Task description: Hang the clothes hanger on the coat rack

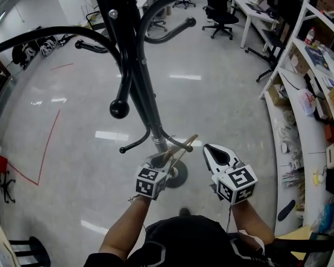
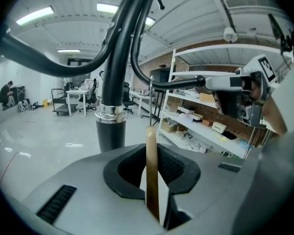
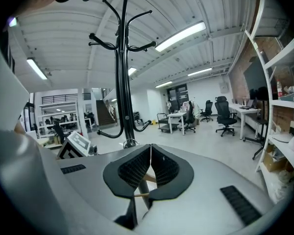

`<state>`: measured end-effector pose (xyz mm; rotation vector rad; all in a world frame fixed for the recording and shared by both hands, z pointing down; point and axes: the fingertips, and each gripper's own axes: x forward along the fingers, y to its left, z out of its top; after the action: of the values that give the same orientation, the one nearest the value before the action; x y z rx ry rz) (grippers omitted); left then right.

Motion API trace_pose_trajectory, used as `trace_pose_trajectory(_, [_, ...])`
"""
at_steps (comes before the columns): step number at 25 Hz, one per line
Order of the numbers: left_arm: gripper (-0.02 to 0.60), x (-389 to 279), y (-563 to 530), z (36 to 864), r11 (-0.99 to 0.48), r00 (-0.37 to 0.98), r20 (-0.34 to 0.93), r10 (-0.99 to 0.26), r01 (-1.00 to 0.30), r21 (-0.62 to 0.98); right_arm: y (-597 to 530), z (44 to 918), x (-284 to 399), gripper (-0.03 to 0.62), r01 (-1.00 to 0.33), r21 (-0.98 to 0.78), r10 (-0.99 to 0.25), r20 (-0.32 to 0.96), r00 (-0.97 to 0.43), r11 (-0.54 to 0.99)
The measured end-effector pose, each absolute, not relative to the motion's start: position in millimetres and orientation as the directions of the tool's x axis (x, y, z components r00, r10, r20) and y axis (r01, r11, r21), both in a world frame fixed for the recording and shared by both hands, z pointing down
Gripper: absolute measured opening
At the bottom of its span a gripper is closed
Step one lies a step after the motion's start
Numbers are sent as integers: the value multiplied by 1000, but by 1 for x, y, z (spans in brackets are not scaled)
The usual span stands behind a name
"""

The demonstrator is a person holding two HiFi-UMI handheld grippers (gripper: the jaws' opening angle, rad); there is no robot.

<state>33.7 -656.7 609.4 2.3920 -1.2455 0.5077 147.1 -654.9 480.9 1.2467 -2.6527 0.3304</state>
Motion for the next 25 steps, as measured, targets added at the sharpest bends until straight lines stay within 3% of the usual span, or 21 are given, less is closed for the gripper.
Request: trace_pose_trajectory(25, [57,48,-659,615,-616,578,459,-674,-783,82,-651,477,150,8,-765,-103,-725,261,-638,636])
